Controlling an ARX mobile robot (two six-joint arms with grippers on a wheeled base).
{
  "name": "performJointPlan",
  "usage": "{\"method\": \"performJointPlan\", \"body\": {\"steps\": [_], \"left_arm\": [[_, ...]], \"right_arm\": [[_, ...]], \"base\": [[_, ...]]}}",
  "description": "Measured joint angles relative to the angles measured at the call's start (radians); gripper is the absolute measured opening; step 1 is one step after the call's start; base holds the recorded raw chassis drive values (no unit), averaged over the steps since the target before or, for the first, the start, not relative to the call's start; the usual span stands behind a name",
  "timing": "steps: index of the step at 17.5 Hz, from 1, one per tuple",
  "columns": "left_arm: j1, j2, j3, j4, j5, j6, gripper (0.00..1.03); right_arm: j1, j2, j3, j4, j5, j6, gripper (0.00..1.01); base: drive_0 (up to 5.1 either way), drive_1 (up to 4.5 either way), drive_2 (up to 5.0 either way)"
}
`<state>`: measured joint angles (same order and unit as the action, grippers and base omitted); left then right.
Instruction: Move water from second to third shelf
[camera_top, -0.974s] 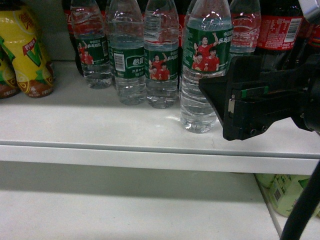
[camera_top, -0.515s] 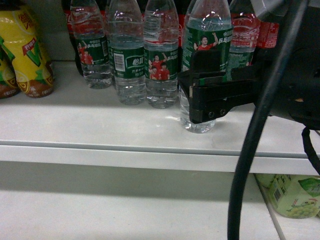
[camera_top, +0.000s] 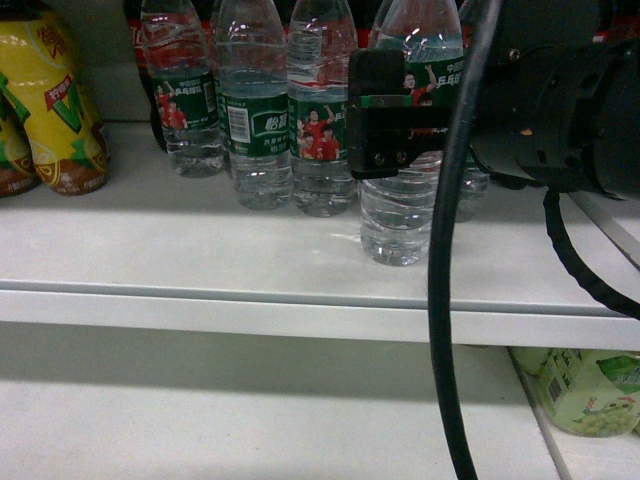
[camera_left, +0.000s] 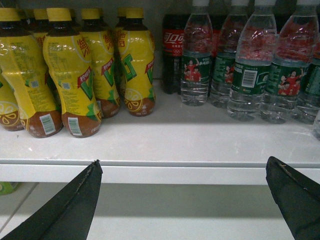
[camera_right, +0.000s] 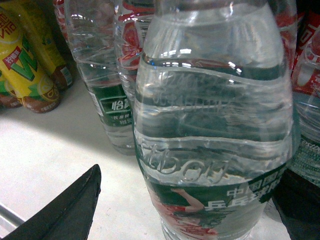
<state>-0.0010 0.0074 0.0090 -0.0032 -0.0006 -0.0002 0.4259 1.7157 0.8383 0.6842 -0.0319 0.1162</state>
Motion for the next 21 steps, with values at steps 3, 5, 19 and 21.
{"method": "performJointPlan", "body": {"steps": [3,5,19,21], "left_arm": [[0.0,0.0,0.0,0.0,0.0,0.0,0.98],[0.0,0.0,0.0,0.0,0.0,0.0,0.98],[0.0,0.0,0.0,0.0,0.0,0.0,0.98],[0.0,0.0,0.0,0.0,0.0,0.0,0.98]], "right_arm": [[0.006,0.029,0.056,-0.029,0.024,0.0,0.98],[0.006,0.059,0.096,-0.037,0.045,-0.002,0.98],[0.013,0.104,0.176,-0.059,0.124,-0.01,0.51],[0.013,0.098,0.164,-0.045,0.124,-0.004,0.45]], "base": [[0.0,0.0,0.0],[0.0,0.0,0.0],[0.0,0.0,0.0],[0.0,0.0,0.0]]}}
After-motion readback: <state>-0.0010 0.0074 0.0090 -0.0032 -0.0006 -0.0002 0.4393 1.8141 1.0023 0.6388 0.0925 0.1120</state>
